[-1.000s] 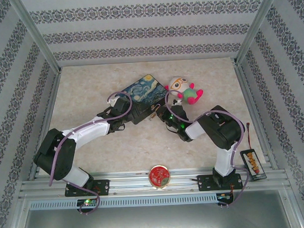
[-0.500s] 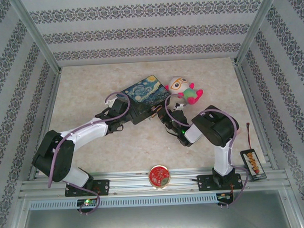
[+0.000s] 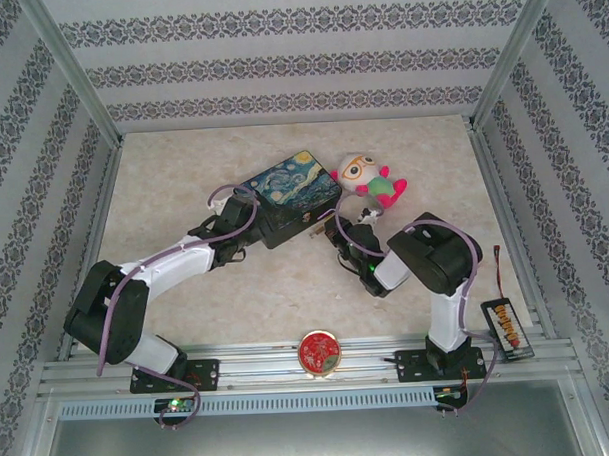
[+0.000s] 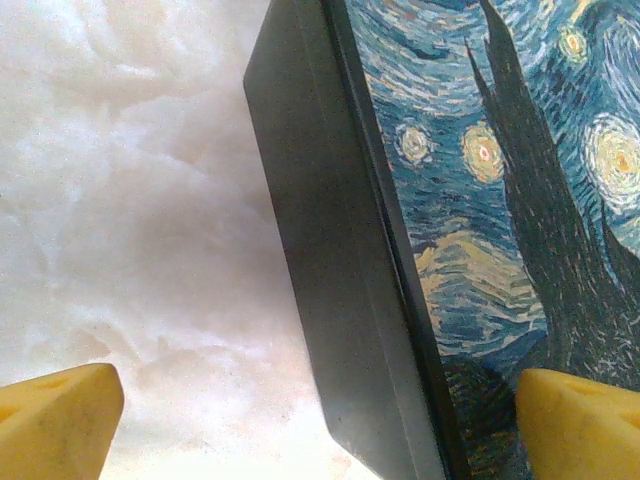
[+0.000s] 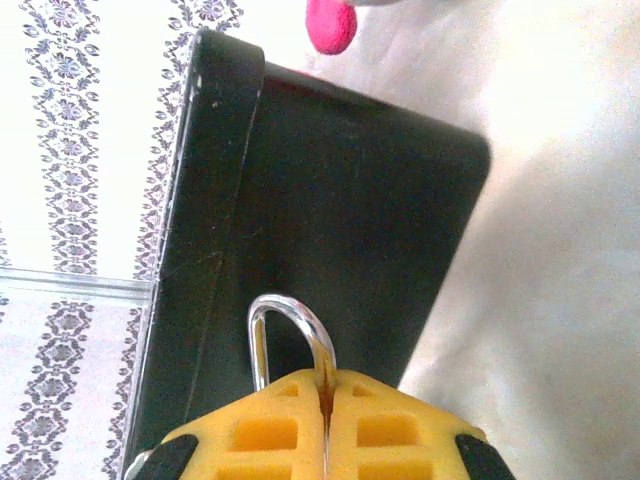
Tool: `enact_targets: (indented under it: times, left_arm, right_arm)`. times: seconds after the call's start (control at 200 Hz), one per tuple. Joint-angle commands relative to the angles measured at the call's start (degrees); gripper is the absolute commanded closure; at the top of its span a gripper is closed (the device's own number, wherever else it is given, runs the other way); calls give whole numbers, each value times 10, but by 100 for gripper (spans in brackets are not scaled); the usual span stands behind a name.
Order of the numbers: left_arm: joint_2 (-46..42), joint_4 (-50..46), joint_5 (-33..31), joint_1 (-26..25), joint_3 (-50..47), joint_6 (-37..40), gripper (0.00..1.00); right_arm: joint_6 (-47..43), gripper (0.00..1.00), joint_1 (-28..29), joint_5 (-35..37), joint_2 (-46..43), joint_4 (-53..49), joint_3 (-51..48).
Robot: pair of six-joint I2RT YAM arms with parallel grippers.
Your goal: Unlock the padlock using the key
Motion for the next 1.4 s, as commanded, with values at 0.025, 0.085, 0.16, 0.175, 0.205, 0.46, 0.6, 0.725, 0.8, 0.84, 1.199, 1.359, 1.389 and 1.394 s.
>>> enact_targets:
  times: [0.025,0.085,0.16,0.175,0.205,0.46,0.6,0.725,0.8,0.84,1.199,1.359,1.389,1.394]
  left_arm:
    - [5,-35,-16,37,-16,8,7]
    - [10,-33,-7,49,-10,14,8]
    - [20,-33,6,64,0,19,10]
    - [21,-34,8,67,2,20,10]
    - [25,-35,13,71,5,23,11]
    - [52,-43,27,106,39,47,18]
    - [75,-34,49,127,63,57,21]
    - [102,-34,68,138,95,65,22]
    - [116,-40,74,141,115,70,19]
    - [122,-42,75,142,124,72,16]
    - [76,-61,91,147,131,70,1]
    - [5,-59,86,148,81,54,1]
    - [-12,-57,84,147,71,50,1]
    - [-14,-57,83,148,68,50,1]
  right_arm:
    - [-40,100,-1,11,-64,1,-26]
    - [-53,100,0,6,-91,-14,-38]
    - [-71,100,0,-4,-126,-46,-48]
    - [-76,100,0,-7,-134,-55,-50]
    - [-85,100,0,-13,-150,-75,-52]
    - [-191,100,4,-27,-342,-376,-49]
    - [-262,100,2,-30,-443,-570,-16]
    - [-295,100,-10,-65,-490,-669,3]
    - [-305,100,-16,-90,-501,-711,12]
    - [-308,100,-20,-106,-501,-724,16]
    - [-335,100,-16,-264,-396,-691,70]
    - [-333,100,-10,-332,-324,-648,105]
    - [-330,100,-10,-346,-312,-638,113]
    - [-330,100,-10,-350,-310,-636,114]
